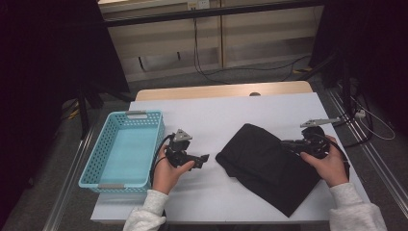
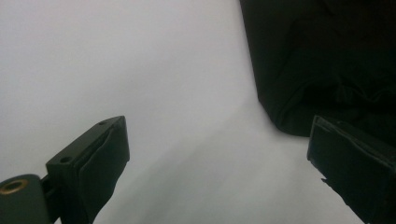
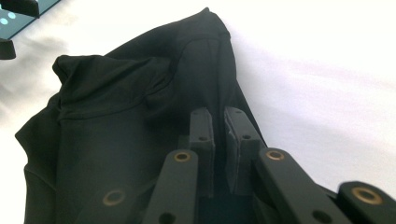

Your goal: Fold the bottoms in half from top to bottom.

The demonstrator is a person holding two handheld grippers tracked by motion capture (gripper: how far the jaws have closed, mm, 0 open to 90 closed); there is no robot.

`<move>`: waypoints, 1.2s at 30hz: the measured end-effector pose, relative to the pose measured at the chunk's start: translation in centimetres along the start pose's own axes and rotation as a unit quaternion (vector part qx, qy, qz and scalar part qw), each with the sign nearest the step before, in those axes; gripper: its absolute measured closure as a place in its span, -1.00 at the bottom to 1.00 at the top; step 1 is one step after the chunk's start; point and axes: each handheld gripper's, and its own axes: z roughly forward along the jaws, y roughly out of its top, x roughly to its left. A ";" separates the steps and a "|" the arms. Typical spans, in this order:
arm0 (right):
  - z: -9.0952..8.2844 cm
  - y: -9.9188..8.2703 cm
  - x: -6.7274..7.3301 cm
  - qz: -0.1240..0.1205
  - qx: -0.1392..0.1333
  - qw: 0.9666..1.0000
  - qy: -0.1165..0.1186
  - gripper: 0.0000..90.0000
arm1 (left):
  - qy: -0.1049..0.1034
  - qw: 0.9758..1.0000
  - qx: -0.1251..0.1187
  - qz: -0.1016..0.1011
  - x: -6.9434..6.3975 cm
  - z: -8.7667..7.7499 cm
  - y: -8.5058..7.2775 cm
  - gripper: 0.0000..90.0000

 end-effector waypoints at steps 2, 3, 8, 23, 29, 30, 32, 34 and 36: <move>0.0 0.0 0.1 -0.003 0.000 1.000 0.001 0.84 | -0.002 1.000 -0.002 -0.002 -0.1 0.1 0.0 -0.88; 0.0 0.0 0.1 -0.002 0.000 1.000 0.000 0.84 | -0.002 1.000 -0.002 -0.002 -0.1 0.1 0.0 -0.88; -0.2 -0.1 0.2 -0.003 0.000 1.000 0.000 0.84 | -0.002 1.000 -0.002 -0.002 -0.1 0.1 0.0 -0.88; -0.6 -0.4 0.1 -0.002 0.001 1.000 -0.002 0.84 | -0.001 1.000 -0.004 0.001 0.0 -0.1 0.1 -0.88; -0.9 -0.6 0.0 -0.002 -0.001 1.000 -0.002 0.84 | 0.001 1.000 -0.005 0.000 0.0 -0.2 0.2 -0.88; -1.0 -0.6 0.0 -0.001 -0.001 1.000 -0.002 0.84 | 0.001 1.000 -0.005 0.001 0.0 -0.2 0.2 -0.88; -1.1 -0.7 0.0 0.000 0.000 1.000 -0.002 0.84 | 0.001 1.000 -0.006 -0.002 0.0 -0.2 0.3 -0.88; -1.2 -0.8 -0.1 0.001 -0.002 1.000 -0.001 0.84 | 0.001 1.000 -0.005 0.002 -0.1 -0.1 0.3 -0.88; -1.4 -0.9 -0.1 0.002 -0.002 1.000 -0.002 0.84 | -0.001 1.000 -0.003 0.003 -0.2 -0.1 0.4 -0.88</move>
